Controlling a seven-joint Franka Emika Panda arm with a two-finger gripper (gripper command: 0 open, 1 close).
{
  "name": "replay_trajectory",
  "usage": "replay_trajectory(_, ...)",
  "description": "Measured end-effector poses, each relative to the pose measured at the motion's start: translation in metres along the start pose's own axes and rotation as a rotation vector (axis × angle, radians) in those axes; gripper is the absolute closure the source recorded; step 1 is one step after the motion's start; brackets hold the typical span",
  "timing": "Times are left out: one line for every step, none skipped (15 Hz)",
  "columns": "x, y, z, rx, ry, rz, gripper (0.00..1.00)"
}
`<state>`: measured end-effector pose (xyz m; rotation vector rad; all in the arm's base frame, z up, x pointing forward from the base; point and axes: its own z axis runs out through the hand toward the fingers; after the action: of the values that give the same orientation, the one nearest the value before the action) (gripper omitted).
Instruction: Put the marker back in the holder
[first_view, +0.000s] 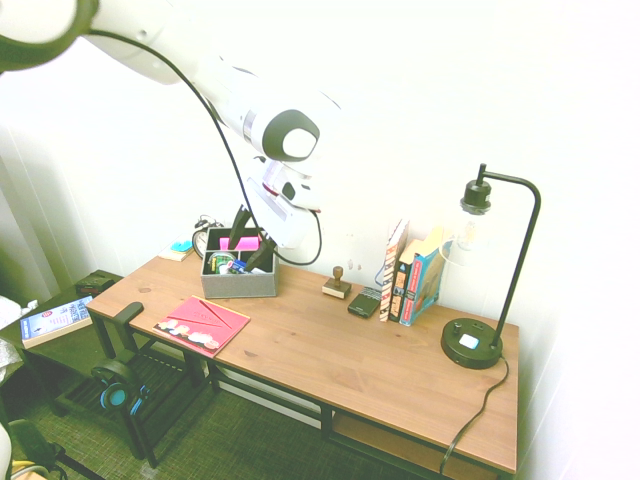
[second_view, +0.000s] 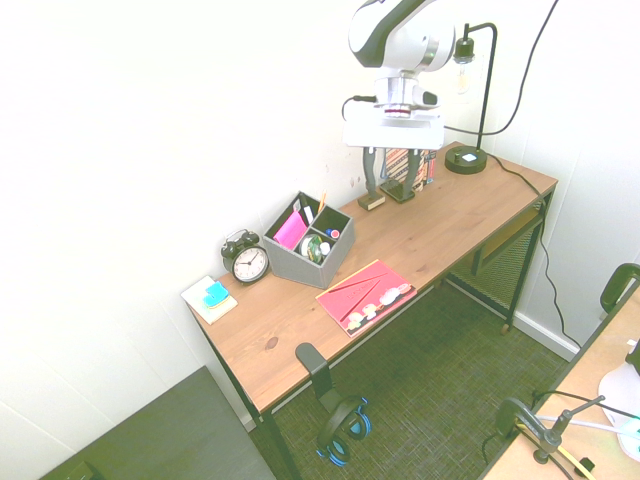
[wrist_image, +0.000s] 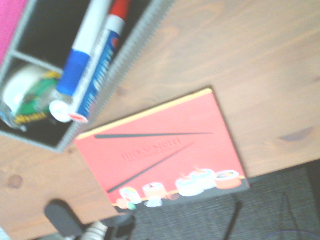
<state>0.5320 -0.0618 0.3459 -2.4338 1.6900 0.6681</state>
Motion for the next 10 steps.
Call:
replay_trajectory(-0.014, 0.015, -0.001, -0.019, 0.038, -0.045, 0.00)
replay_trajectory(-0.030, 0.028, 0.000, -0.033, 0.075, -0.088, 0.00)
replay_trajectory(-0.047, 0.039, 0.003, -0.046, 0.112, -0.130, 0.00)
replay_trajectory(-0.064, 0.051, 0.008, -0.057, 0.154, -0.174, 0.00)
replay_trajectory(-0.079, 0.060, 0.009, -0.065, 0.197, -0.216, 0.00)
replay_trajectory(-0.089, 0.064, 0.008, -0.067, 0.241, -0.256, 0.00)
replay_trajectory(-0.097, 0.066, 0.004, -0.064, 0.288, -0.297, 0.00)
replay_trajectory(-0.101, 0.064, -0.001, -0.055, 0.334, -0.336, 0.00)
replay_trajectory(-0.102, 0.061, -0.005, -0.041, 0.379, -0.377, 0.00)
replay_trajectory(-0.100, 0.057, -0.008, -0.020, 0.422, -0.416, 0.00)
